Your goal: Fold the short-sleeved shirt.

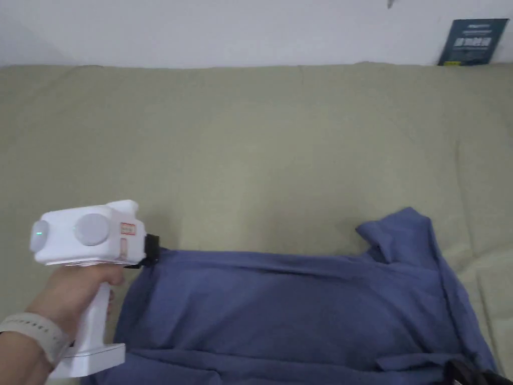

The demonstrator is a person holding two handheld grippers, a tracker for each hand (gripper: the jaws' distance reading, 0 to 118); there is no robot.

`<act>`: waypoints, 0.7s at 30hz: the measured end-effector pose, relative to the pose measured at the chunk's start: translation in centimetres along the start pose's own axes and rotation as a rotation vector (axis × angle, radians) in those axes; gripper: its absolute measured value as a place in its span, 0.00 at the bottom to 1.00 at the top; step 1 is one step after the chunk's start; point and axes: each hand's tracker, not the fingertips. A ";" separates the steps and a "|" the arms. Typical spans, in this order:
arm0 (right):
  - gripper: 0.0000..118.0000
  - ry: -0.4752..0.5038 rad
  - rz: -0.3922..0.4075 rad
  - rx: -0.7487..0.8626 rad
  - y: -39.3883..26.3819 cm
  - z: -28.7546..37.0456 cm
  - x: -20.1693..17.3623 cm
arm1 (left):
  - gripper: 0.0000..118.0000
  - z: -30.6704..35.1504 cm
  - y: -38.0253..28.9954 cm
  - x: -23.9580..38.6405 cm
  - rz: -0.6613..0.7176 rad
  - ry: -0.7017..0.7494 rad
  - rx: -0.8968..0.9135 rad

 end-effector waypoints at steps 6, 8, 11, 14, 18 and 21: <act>0.01 -0.109 0.051 -0.201 5.1 -8.7 7.3 | 0.06 1.9 -1.1 -0.1 -0.010 -0.042 0.051; 0.01 -0.144 0.077 -0.252 6.8 -12.7 9.5 | 0.06 2.2 -1.2 0.0 -0.026 -0.057 0.054; 0.01 -0.154 0.076 -0.311 9.2 -18.0 11.9 | 0.06 2.4 -1.3 0.4 -0.055 -0.048 0.063; 0.19 -0.142 0.042 -0.366 10.6 -22.1 13.1 | 0.06 2.4 -1.3 0.6 -0.067 -0.045 0.066; 0.80 -0.179 0.050 -0.441 10.8 -25.7 13.1 | 0.06 1.8 -1.1 0.5 -0.074 -0.037 0.062; 0.79 -0.178 0.035 -0.465 10.5 -27.1 12.8 | 0.06 1.3 -1.0 0.4 -0.074 -0.039 0.054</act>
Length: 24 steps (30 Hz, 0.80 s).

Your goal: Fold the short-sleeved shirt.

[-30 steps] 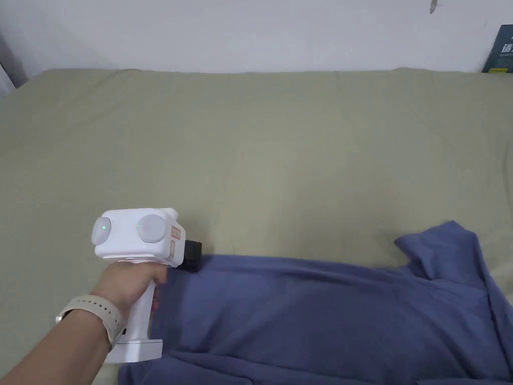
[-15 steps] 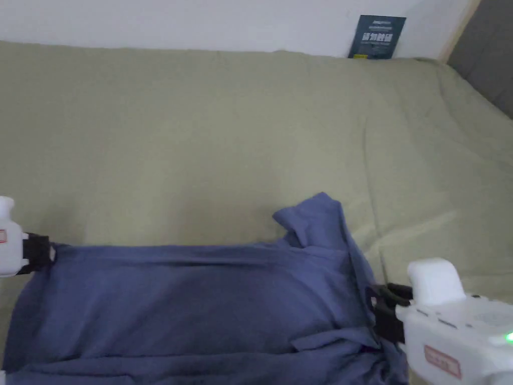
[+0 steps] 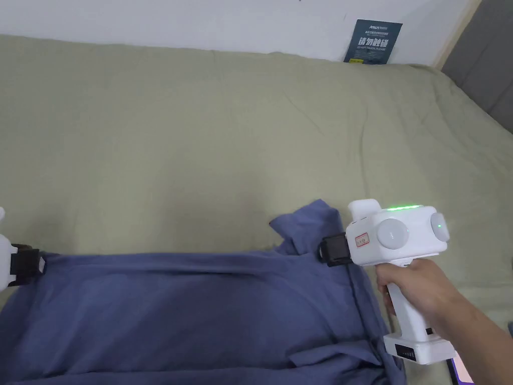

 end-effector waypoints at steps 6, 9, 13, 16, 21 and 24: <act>0.02 0.035 -0.007 0.027 0.0 0.8 -0.7 | 0.06 -0.6 -0.2 0.0 0.014 -0.001 -0.004; 0.02 0.033 0.031 0.078 -0.6 3.2 -1.7 | 0.06 -0.4 -0.4 0.3 0.013 -0.010 0.000; 0.01 0.051 0.069 0.130 -1.3 5.4 -2.1 | 0.06 0.4 -0.6 0.0 0.042 -0.038 0.027; 0.01 0.084 0.063 0.166 -1.8 7.4 -2.0 | 0.06 1.8 -1.0 0.0 0.030 -0.056 0.030; 0.01 0.129 0.080 0.230 -3.6 12.3 -2.5 | 0.06 5.5 -1.6 -0.3 0.023 -0.081 0.065; 0.01 0.154 0.095 0.265 -5.3 15.2 -2.6 | 0.05 7.9 -2.3 -0.6 0.022 -0.081 0.091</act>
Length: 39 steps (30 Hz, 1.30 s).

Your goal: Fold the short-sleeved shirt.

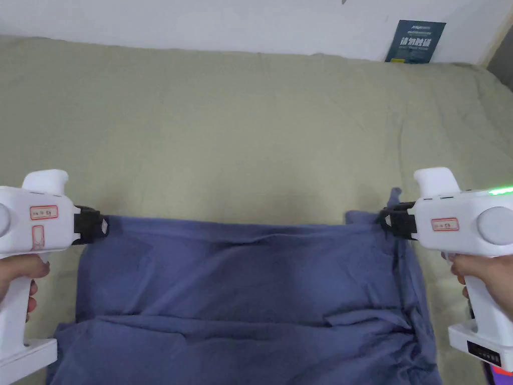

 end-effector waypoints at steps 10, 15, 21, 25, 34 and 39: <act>0.01 0.103 0.026 0.129 -6.1 12.4 -1.8 | 0.05 10.5 -5.5 -2.5 0.030 -0.069 0.087; 0.01 0.142 0.020 0.069 -12.8 15.2 -2.0 | 0.05 12.9 -11.9 -3.5 0.022 -0.089 0.008; 0.01 0.084 -0.032 -0.137 -21.2 9.5 -2.7 | 0.05 8.1 -18.9 -3.6 0.001 -0.017 -0.167; 0.02 0.046 -0.106 -0.144 -23.0 7.0 -2.5 | 0.05 5.3 -20.9 -3.3 0.004 0.018 -0.198; 0.86 -0.090 0.042 0.198 -23.0 19.8 -8.9 | 0.90 20.1 -26.3 4.5 -0.259 0.215 0.532; 0.82 -0.121 -0.028 0.477 -24.4 22.3 -14.2 | 0.89 21.0 -30.6 7.2 -0.197 0.243 0.606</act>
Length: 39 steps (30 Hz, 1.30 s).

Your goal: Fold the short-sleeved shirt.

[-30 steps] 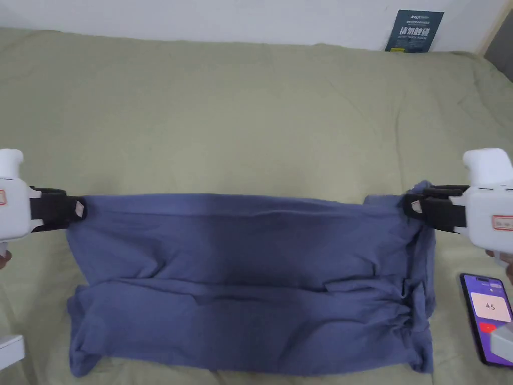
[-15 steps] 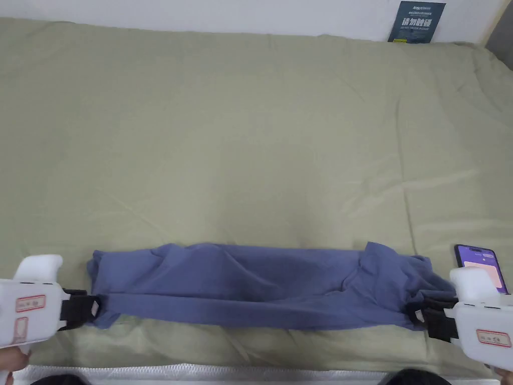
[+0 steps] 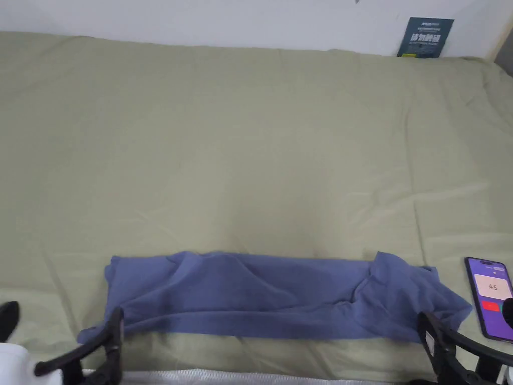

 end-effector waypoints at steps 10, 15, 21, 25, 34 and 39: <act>0.03 0.119 -0.014 -0.051 -1.1 -1.1 -3.6 | 0.12 -1.5 -0.7 -1.9 0.161 -0.128 -0.211; 0.03 0.177 -0.050 -0.081 -0.3 -1.6 -4.5 | 0.11 -8.8 -0.5 -8.5 0.339 -0.176 -0.451; 0.03 0.174 -0.054 -0.132 0.0 -2.2 -6.2 | 0.13 -17.4 -2.5 -16.0 0.586 -0.402 -0.557; 0.03 0.173 -0.086 -0.167 0.0 -2.6 -7.3 | 1.00 -22.8 -4.6 -18.4 0.791 -0.587 -0.677; 0.03 0.146 -0.070 -0.211 0.7 -3.5 -8.8 | 1.00 -26.2 -6.6 -17.8 0.967 -0.812 -0.685; 0.03 0.153 -0.058 -0.224 1.2 -4.1 -9.4 | 1.00 -28.4 -8.4 -15.8 0.935 -0.927 -0.688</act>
